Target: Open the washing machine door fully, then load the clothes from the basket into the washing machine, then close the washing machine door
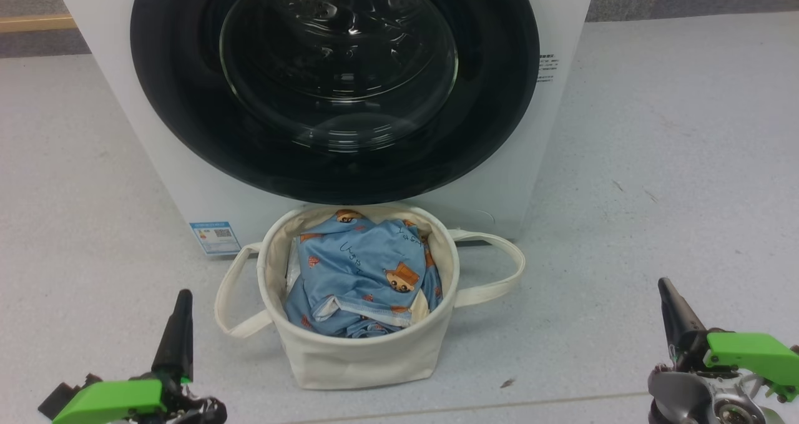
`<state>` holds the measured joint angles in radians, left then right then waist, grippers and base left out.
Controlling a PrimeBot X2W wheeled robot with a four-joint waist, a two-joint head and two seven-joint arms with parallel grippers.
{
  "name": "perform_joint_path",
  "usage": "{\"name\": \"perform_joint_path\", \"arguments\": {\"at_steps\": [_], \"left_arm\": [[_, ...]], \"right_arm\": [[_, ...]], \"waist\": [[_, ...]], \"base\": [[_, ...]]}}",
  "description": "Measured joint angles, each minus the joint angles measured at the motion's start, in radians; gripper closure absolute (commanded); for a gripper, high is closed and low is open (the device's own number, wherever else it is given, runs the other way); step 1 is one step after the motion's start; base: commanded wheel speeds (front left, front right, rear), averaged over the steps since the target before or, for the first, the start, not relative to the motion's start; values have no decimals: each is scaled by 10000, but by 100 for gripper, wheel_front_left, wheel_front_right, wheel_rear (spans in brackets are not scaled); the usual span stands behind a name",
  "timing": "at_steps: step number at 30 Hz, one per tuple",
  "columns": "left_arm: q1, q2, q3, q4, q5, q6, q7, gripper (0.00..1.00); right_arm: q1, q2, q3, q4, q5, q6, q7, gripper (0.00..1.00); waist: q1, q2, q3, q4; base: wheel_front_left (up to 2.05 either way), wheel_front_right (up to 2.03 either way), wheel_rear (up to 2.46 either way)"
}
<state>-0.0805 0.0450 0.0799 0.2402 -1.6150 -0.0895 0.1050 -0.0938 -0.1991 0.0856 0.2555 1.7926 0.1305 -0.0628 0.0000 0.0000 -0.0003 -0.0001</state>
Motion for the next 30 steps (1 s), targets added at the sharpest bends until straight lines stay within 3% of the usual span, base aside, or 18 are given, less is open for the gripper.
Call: {"name": "perform_joint_path", "arguments": {"at_steps": [21,22,23,24,25,30], "left_arm": [[0,0,0,0,0,0,0,100],[0,0,0,0,0,0,0,0],[0,0,-2,12,0,4,0,0],[5,-6,-17,155,-2,12,-10,100],[117,-33,-31,477,-2,13,-12,0],[648,-115,-36,1026,-2,65,-13,0]], "right_arm": [[0,0,2,0,0,0,0,100],[0,0,2,0,0,0,0,0],[1,4,2,12,0,0,0,0],[4,25,12,134,-4,2,0,100],[98,94,50,453,-4,2,0,0],[611,295,159,968,-4,0,0,0]], "waist": [[0,0,0,0],[0,0,0,0],[0,0,0,0],[0,0,0,0],[0,0,0,0],[0,0,5,7]], "base": [[0,0,0],[0,0,0],[0,0,0],[0,0,0],[0,0,0],[0,0,0]]}}
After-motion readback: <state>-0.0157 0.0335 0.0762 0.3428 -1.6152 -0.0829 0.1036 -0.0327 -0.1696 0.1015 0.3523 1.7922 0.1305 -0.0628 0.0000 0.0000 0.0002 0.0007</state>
